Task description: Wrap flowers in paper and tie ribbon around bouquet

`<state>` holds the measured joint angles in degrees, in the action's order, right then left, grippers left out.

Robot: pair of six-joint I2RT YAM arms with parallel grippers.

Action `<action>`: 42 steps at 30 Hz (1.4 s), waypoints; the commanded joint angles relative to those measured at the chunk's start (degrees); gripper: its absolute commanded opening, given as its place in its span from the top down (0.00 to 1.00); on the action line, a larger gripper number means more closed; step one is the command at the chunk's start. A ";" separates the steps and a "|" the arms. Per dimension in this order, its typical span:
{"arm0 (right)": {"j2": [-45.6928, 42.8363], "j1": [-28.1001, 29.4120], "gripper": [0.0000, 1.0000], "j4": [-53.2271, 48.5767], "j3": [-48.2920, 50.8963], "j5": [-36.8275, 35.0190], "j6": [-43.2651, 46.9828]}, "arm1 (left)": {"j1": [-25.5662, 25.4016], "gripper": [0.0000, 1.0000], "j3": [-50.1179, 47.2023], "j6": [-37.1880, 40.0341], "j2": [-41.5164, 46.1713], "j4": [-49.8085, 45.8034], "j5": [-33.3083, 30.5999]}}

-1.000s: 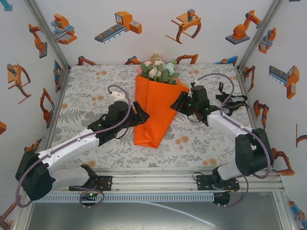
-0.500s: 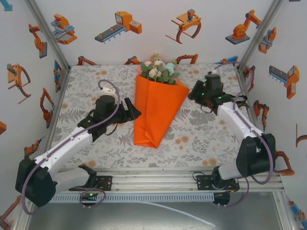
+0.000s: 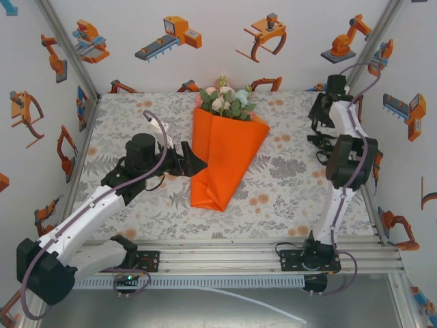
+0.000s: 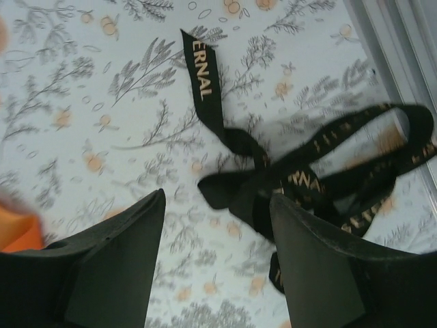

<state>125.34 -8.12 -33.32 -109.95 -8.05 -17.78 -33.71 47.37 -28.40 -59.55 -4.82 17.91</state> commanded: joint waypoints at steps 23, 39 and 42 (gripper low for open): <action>9.95 -1.25 1.00 -10.76 -33.07 21.85 -4.40 | 0.14 0.18 3.85 2.52 -0.08 -2.11 -7.31; -30.84 20.77 1.00 16.26 -15.00 27.65 -19.41 | -1.33 0.05 23.40 1.88 -22.80 19.92 12.08; -30.54 25.13 1.00 15.15 -15.40 27.75 -20.00 | -2.91 0.02 25.83 2.95 -27.33 23.53 10.93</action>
<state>89.08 14.90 -16.53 -128.49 19.92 -35.33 -35.24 70.87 -25.19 -84.53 12.47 25.85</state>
